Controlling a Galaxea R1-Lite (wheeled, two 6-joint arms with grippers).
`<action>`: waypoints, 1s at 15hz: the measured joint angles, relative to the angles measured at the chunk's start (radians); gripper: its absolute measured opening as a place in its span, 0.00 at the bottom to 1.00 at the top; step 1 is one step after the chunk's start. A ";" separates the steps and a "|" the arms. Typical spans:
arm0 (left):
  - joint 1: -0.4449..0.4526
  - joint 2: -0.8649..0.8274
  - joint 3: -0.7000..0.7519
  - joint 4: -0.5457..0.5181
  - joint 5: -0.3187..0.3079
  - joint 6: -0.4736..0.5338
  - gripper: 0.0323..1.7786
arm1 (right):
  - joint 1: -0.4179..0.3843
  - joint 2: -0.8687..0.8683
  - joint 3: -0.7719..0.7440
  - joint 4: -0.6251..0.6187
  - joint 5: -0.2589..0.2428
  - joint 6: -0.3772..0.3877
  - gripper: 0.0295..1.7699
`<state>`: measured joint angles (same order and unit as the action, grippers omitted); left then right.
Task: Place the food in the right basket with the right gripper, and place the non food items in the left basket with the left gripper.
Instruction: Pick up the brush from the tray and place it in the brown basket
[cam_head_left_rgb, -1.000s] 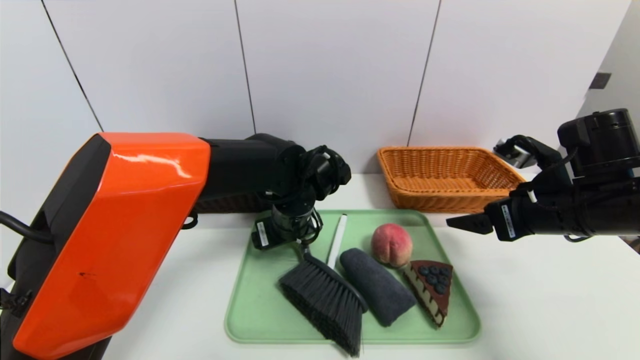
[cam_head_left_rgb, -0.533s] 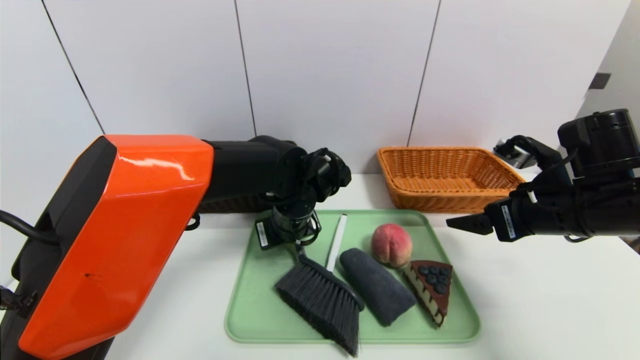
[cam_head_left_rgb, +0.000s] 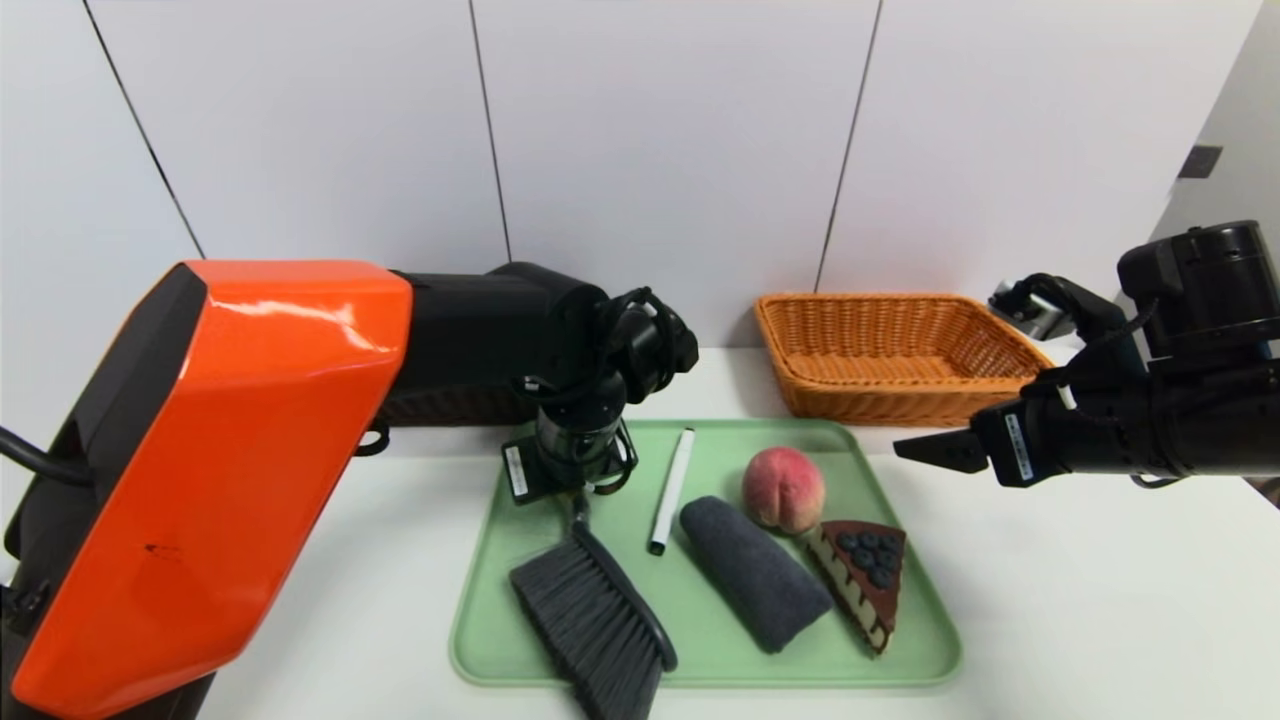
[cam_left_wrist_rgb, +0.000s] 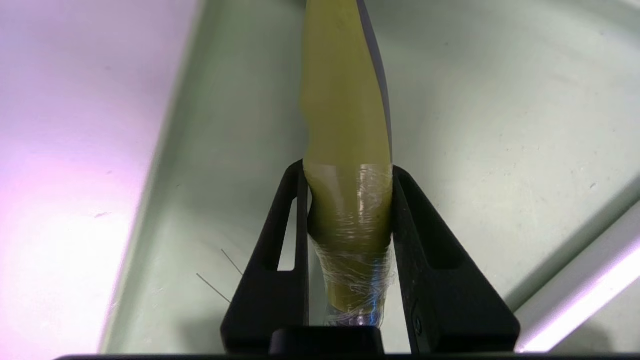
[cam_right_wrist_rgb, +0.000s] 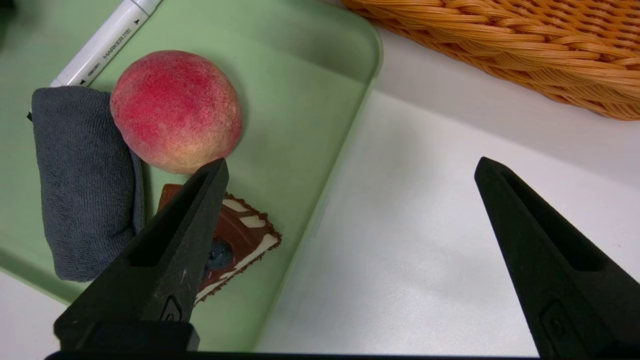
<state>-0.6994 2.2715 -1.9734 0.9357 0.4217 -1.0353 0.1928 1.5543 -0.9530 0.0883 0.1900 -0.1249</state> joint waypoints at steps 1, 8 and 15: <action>-0.002 -0.016 0.000 0.016 0.001 0.000 0.27 | 0.000 -0.001 0.003 0.000 -0.001 0.000 0.96; -0.014 -0.086 -0.001 0.084 -0.014 -0.004 0.27 | -0.001 -0.007 0.013 0.000 0.000 0.004 0.96; -0.014 -0.133 -0.001 0.122 -0.077 0.001 0.27 | -0.001 -0.007 0.013 0.000 0.000 0.005 0.96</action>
<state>-0.7134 2.1387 -1.9743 1.0574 0.3449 -1.0343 0.1915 1.5477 -0.9400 0.0885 0.1904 -0.1198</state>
